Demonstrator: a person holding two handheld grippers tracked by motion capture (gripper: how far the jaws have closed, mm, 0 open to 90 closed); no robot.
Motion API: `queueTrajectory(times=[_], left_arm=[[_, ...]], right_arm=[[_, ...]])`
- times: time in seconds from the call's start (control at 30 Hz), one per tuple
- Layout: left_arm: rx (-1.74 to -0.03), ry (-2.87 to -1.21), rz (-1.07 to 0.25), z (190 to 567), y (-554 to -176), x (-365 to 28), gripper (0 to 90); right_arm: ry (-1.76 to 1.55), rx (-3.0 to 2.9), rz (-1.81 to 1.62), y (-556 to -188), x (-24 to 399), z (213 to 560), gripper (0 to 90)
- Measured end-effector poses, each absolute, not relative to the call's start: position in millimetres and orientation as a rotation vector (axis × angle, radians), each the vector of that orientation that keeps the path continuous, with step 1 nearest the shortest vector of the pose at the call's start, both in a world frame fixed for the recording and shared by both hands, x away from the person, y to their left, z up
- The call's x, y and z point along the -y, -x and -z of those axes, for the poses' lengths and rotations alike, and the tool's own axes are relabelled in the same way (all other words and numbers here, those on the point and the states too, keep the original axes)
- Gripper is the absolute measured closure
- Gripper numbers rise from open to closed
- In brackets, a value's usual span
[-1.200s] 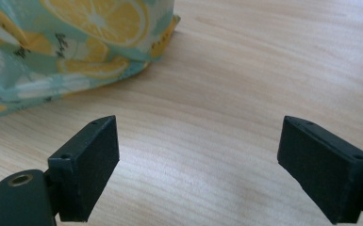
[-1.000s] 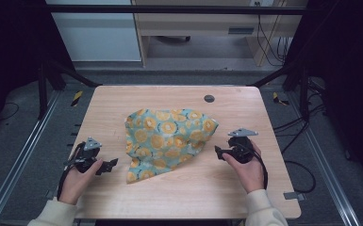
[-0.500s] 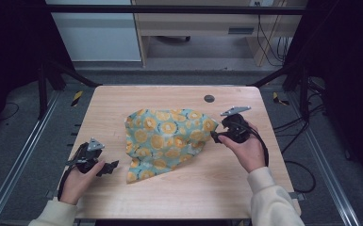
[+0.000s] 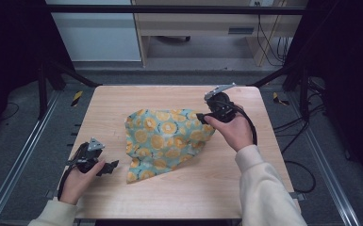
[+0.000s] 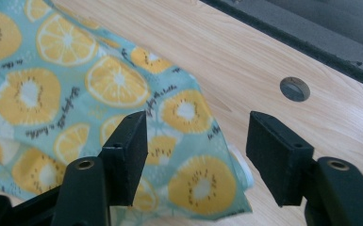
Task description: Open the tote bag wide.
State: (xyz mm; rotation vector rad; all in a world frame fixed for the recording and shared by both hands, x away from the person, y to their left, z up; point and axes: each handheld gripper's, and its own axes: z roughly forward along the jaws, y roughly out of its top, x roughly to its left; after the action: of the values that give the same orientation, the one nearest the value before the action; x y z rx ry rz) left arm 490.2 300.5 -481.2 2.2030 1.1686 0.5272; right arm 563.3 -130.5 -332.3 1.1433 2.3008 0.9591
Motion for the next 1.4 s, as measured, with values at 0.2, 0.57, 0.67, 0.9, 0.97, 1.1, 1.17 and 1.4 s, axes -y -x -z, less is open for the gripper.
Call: queueTrajectory(times=[0.2, 0.57, 0.67, 0.9, 0.97, 1.1, 1.17, 1.4], left_arm=[[-1.165, -2.203, -0.531, 480.9, -490.2, -300.1, 7.4], [-1.152, -2.207, -0.530, 480.8, -490.4, -298.8, 7.4], [-1.151, -2.206, -0.531, 480.8, -490.5, -298.7, 7.4], [-1.151, -2.209, -0.534, 480.8, -490.6, -298.4, 7.4], [-1.150, -2.208, -0.536, 480.5, -490.4, -298.3, 7.4], [-1.153, -2.209, -0.536, 480.6, -490.4, -298.7, 7.4], [-1.153, -2.210, -0.532, 480.8, -490.5, -298.8, 7.6], [-1.148, -2.214, -0.537, 479.8, -489.9, -298.3, 7.8]], right_arm=[[-1.200, -2.306, -0.943, -584.9, 122.9, 336.6, 36.0], [-1.322, -2.411, -0.859, -620.5, 112.1, 368.3, 30.9], [-1.320, -2.465, -0.860, -620.9, 108.0, 373.5, 50.7], [-1.227, -2.536, -0.800, -608.8, 99.8, 377.3, 87.6], [-1.215, -2.535, -0.802, -607.2, 99.4, 376.8, 89.6], [-1.190, -2.532, -0.836, -599.6, 96.2, 370.7, 90.0], [-1.161, -2.523, -0.870, -592.4, 94.4, 364.3, 90.0], [-1.034, -2.500, -1.000, -556.2, 93.5, 340.4, 90.0]])
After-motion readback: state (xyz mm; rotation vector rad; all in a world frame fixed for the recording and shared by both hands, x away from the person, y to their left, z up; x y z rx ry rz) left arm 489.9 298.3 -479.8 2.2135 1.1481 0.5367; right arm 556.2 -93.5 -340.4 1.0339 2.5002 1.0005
